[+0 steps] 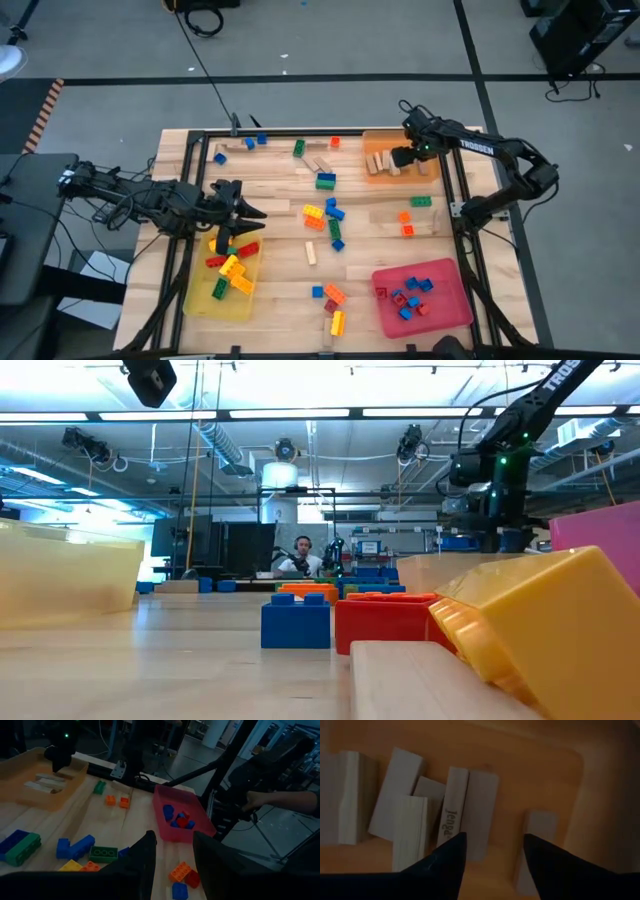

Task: Sort blocks by size
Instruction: Put the large green game piece into the yellow bin

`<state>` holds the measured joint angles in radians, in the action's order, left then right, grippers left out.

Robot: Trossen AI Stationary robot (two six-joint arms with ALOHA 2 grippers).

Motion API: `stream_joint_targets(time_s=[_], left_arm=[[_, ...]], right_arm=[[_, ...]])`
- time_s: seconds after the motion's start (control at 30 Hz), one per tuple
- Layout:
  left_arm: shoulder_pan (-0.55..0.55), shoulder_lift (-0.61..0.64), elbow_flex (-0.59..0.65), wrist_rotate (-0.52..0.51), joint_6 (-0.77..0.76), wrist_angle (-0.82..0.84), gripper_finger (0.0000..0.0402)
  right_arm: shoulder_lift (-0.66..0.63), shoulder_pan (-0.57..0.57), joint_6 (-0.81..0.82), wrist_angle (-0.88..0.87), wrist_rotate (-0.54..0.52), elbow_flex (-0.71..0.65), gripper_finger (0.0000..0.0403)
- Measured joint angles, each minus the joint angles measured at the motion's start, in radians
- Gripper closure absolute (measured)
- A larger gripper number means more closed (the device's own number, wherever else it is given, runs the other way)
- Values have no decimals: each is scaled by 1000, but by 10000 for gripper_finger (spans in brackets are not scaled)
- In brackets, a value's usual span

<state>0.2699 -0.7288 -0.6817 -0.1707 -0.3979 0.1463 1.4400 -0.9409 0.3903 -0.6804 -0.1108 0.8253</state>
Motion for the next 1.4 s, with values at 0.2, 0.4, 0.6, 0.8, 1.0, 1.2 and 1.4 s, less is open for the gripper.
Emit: stream_joint_targets(time_s=[0.2,0.4,0.6,0.8,1.0,1.2,1.4], left_arm=[[0,0,0,-4,0,-8,265],[0,0,0,-7,1,-76,265],[0,-7,0,-161,97,-105,265],[-22,-32,0,-233,124,-77,265],[-106,-18,-6,-285,-32,-26,265],[-295,-26,-119,-144,-159,311,265],[-520,-40,-185,-94,-133,554,265]], right_arm=[[-35,0,-9,0,1,0,207],[-50,4,-9,-1,54,0,216],[-56,5,-9,-1,145,0,218],[-138,16,7,-2,155,0,227],[-282,22,82,-2,156,0,247],[-391,64,118,-10,157,17,265],[-414,124,198,-9,157,35,281]])
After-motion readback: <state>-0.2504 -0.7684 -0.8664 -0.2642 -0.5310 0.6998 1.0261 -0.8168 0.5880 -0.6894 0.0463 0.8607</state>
